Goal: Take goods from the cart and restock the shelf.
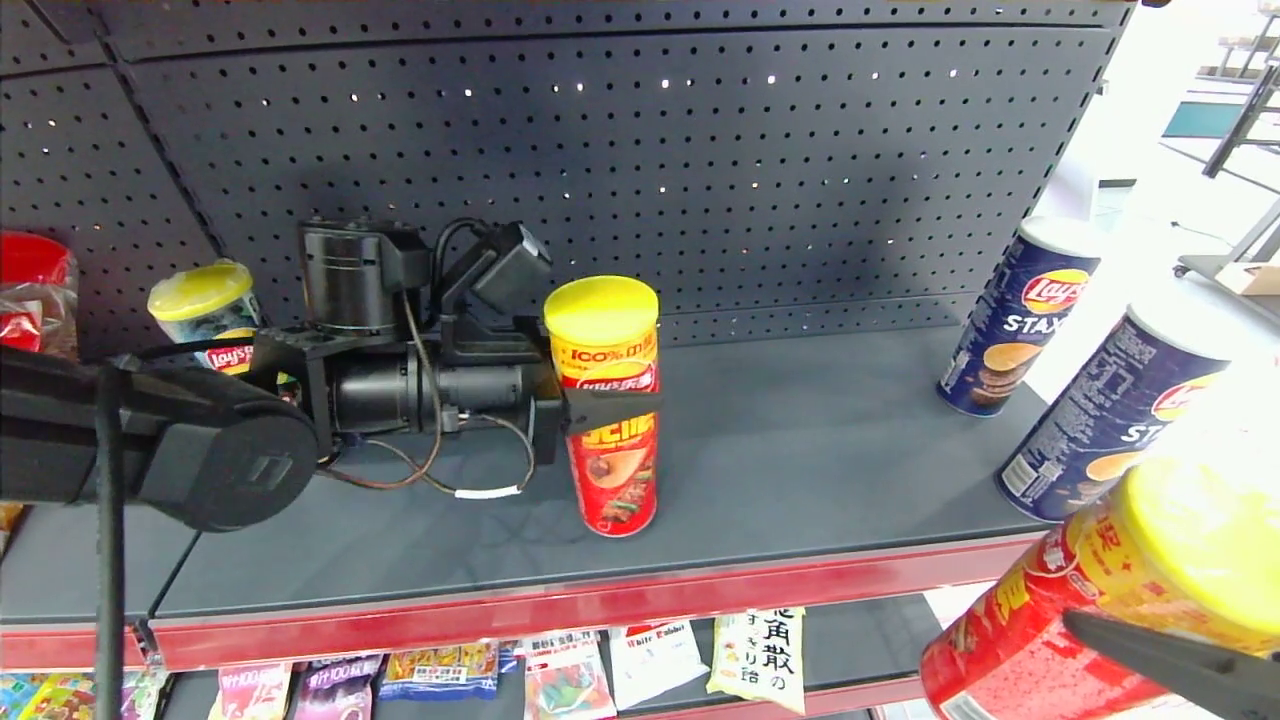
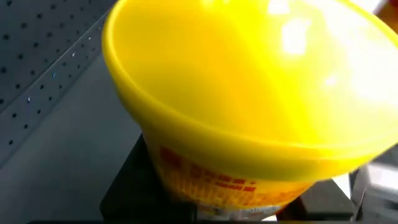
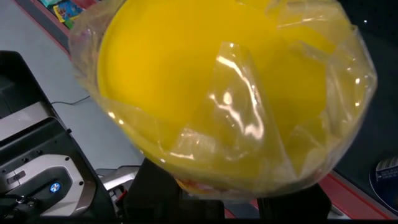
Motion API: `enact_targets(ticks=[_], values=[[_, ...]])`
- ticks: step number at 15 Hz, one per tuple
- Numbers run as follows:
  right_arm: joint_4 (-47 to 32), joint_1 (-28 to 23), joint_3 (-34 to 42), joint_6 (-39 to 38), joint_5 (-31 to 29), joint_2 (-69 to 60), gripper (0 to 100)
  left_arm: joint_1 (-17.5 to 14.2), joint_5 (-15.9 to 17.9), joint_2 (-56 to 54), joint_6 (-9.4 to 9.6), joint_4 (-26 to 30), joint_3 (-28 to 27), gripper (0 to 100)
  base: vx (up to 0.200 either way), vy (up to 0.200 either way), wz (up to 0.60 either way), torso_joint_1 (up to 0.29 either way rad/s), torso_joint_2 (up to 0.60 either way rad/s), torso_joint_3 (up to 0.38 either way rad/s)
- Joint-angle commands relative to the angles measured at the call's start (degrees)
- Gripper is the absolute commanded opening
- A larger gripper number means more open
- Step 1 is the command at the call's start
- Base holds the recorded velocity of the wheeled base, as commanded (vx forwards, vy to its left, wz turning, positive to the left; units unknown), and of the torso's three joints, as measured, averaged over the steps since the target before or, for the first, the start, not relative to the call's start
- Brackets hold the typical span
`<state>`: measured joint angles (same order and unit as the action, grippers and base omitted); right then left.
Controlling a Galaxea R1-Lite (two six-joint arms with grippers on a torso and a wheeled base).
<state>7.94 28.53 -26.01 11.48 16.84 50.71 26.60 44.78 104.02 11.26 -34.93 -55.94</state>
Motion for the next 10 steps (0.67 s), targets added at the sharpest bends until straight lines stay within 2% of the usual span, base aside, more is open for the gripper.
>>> enact_targets(ticks=[1, 2, 7, 9, 10], values=[[0.06, 0.04, -0.18, 0.03, 0.04, 0.0, 0, -0.85, 0.75, -1.45, 1.39, -0.93, 2.59, 0, 0.0, 0.0, 0.0, 0.0, 0.0, 0.0], [0.06, 0.04, -0.26, 0.03, 0.04, 0.0, 0, -1.46, 1.63, -0.75, 3.15, -1.64, 3.03, 0, 0.0, 0.0, 0.0, 0.0, 0.0, 0.0], [-0.03, 0.13, -0.26, 0.03, -0.05, 0.09, 0, -1.81, 5.59, 0.13, 3.85, -1.72, 4.09, 0, 0.0, 0.0, 0.0, 0.0, 0.0, 0.0], [-0.03, 0.04, -0.26, 0.03, -0.05, 0.0, 0, -1.73, 6.2, 0.66, 4.12, -1.99, 4.88, 0, 0.0, 0.0, 0.0, 0.0, 0.0, 0.0], [-0.03, 0.13, -0.26, 0.03, -0.05, 0.09, 0, -1.73, 6.46, 1.18, 4.82, -2.34, 4.79, 0, 0.0, 0.0, 0.0, 0.0, 0.0, 0.0]])
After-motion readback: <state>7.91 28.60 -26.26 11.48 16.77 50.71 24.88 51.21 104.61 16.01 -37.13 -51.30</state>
